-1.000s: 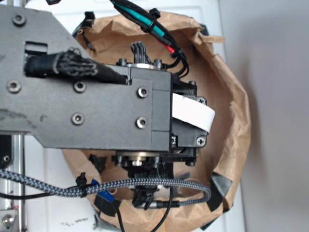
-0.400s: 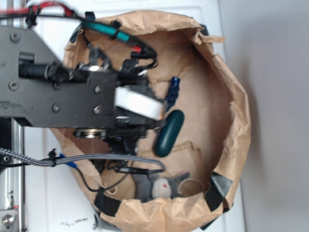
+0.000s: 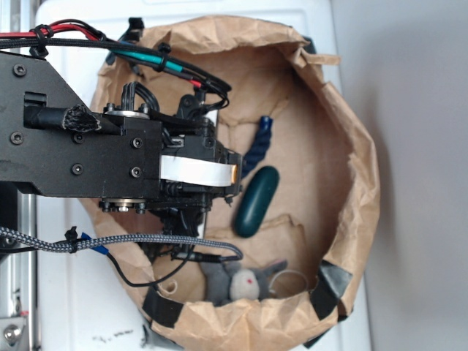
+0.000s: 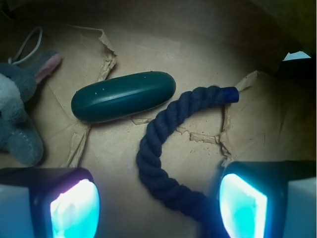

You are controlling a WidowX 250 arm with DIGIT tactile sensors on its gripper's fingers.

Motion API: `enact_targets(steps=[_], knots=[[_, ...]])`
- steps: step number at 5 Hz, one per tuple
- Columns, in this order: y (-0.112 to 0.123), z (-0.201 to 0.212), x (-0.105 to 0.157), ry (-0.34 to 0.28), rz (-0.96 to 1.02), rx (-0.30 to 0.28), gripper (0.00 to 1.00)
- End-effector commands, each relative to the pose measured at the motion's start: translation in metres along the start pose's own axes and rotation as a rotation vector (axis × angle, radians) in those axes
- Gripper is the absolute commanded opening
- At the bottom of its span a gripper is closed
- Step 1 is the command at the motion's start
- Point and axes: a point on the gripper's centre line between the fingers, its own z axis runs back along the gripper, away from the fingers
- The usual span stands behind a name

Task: Grab the blue rope.

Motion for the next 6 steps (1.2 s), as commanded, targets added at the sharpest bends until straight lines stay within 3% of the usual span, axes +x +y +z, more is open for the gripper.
enact_targets(steps=[1, 3, 4, 5, 6], knots=[[0.008, 0.010, 0.008, -0.043, 0.025, 0.017, 1.00], [0.014, -0.007, 0.003, -0.012, -0.034, 0.036, 1.00], [0.021, -0.020, 0.009, 0.065, -0.073, 0.021, 1.00], [0.020, -0.035, 0.013, 0.100, -0.102, -0.002, 1.00], [0.017, -0.050, 0.014, 0.228, -0.233, -0.084, 1.00]])
